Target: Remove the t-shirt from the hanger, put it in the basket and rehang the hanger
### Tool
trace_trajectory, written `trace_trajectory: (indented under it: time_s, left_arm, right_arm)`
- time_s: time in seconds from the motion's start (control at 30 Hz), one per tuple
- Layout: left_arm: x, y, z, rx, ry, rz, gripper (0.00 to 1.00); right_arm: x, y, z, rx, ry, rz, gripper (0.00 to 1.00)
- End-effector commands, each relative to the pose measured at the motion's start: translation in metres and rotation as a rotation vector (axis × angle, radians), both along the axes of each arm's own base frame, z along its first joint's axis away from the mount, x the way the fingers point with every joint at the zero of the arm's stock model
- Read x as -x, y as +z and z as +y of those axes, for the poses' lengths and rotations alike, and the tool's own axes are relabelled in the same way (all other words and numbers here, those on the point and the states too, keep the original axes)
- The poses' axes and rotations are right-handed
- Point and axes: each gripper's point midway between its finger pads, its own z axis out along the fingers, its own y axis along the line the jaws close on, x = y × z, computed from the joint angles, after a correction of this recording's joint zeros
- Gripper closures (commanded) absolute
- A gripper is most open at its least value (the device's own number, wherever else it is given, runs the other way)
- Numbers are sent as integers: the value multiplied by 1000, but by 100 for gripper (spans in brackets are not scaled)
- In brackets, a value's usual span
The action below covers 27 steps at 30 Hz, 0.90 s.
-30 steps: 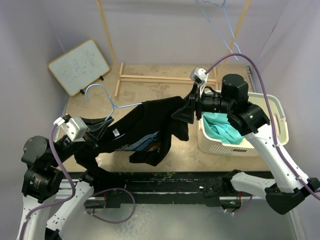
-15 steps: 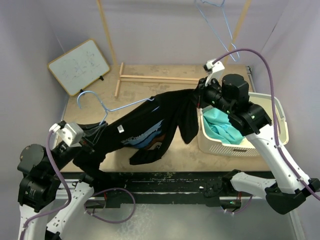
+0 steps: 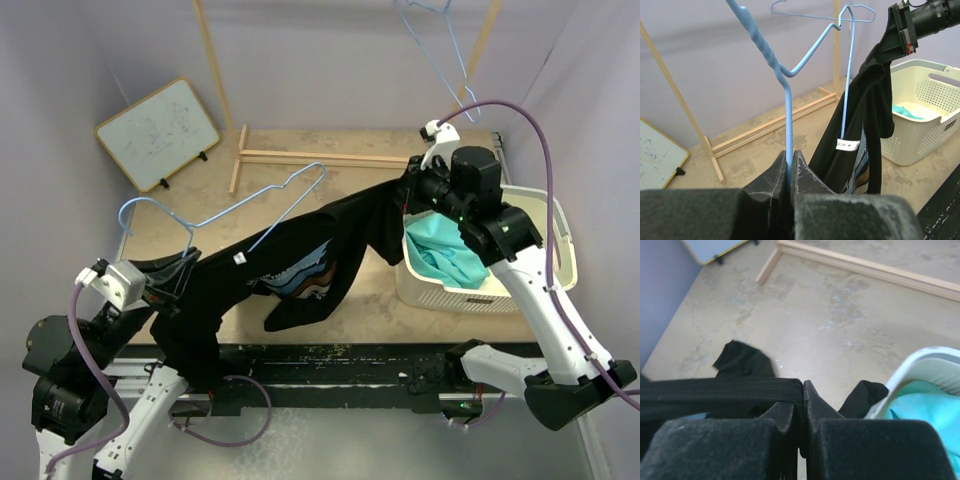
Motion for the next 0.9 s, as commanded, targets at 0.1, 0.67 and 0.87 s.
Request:
trace_trajectory:
  time_s: [0.1,0.67,0.87]
  left_arm:
    - [-25,14,-9,48,2,-38,100]
    - [-27,-18,-114,-102,-695,112,100]
    - [-33,-6,-120,-63,-727,95,100]
  right_arm:
    - [44,60,41,-129,402,-210,64]
    - [113,110,54,-177,704,-328,41]
    - [110,91,65,-173,757,-266,42]
